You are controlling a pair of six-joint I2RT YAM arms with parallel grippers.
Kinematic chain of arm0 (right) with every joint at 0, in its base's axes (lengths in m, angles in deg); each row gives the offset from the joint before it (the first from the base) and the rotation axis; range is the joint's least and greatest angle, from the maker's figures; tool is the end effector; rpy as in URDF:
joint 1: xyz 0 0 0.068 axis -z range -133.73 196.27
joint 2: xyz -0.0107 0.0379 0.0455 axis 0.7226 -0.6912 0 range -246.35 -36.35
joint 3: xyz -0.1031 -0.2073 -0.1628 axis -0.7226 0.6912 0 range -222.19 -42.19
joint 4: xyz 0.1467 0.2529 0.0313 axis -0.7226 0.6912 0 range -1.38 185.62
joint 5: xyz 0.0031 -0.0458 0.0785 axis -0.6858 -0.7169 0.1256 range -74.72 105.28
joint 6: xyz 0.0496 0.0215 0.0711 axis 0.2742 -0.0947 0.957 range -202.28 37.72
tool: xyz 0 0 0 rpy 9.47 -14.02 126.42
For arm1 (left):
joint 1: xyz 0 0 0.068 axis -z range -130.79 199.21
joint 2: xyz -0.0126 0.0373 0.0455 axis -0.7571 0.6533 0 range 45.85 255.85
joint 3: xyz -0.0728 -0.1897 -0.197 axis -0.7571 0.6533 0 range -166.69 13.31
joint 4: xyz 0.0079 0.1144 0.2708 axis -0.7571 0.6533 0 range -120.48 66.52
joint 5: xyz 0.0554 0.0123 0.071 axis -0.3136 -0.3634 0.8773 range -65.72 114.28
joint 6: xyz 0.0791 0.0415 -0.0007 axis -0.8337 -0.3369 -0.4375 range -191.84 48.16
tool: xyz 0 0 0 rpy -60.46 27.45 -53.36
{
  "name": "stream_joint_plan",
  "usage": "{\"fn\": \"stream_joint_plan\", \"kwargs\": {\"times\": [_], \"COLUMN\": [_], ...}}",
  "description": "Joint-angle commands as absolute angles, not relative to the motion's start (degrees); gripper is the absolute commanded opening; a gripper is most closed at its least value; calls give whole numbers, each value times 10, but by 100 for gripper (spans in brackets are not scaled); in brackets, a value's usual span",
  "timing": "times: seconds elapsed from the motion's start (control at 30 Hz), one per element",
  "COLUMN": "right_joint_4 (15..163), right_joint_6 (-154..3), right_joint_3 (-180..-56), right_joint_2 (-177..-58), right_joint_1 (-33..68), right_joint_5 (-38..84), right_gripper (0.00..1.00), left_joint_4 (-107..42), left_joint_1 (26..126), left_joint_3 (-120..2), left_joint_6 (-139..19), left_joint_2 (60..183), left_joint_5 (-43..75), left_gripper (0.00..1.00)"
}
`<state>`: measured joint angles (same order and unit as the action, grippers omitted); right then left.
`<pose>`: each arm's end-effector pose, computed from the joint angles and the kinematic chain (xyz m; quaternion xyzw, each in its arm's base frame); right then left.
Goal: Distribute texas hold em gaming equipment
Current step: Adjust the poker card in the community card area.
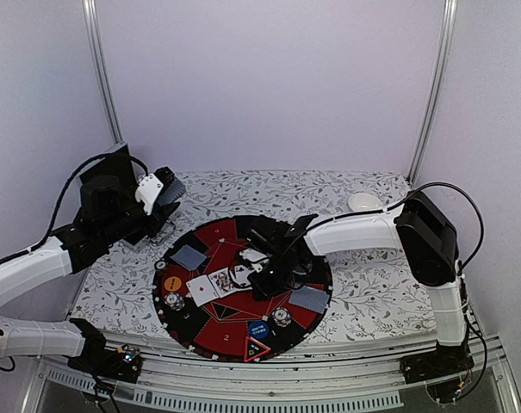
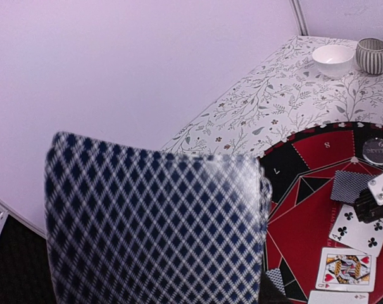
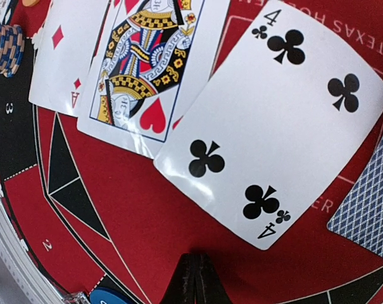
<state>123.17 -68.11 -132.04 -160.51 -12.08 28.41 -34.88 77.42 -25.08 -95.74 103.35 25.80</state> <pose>0.2435 0.4296 0.0915 -0.3867 0.8970 0.1984 0.0805 0.2696 -0.1423 0.2712 0.3405 0.7148 -0.0124 0.6107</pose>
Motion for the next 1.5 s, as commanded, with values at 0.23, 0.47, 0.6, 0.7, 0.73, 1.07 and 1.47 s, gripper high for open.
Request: {"fn": "stream_joint_plan", "kwargs": {"times": [0.23, 0.47, 0.6, 0.7, 0.73, 1.07, 1.47], "right_joint_4": [1251, 1253, 1271, 1281, 1282, 1258, 1223], "right_joint_6": [-689, -690, -693, -695, -694, -719, -760], "right_joint_3": [-1357, -1383, -1380, -1362, -1359, -1429, -1658], "right_joint_2": [-1647, -1658, -1647, -1629, -1622, -1612, -1831], "right_joint_1": [-101, -97, -95, -95, -94, -92, -69], "right_joint_5": [221, 207, 200, 174, 168, 248, 183], "right_gripper": [4, 4, 4, 4, 4, 5, 5], "left_joint_4": [-359, -360, -360, -360, -360, -360, -363], "left_joint_1": [769, 769, 769, 769, 769, 769, 765], "left_joint_3": [-254, -253, -253, -253, -253, -253, -253], "left_joint_6": [-959, -962, -962, -963, -962, -962, -960], "left_joint_2": [1034, 1033, 1032, 1031, 1031, 1031, 1034], "left_joint_5": [257, 260, 260, 260, 260, 259, 260], "left_gripper": [42, 42, 43, 42, 42, 43, 42]}}
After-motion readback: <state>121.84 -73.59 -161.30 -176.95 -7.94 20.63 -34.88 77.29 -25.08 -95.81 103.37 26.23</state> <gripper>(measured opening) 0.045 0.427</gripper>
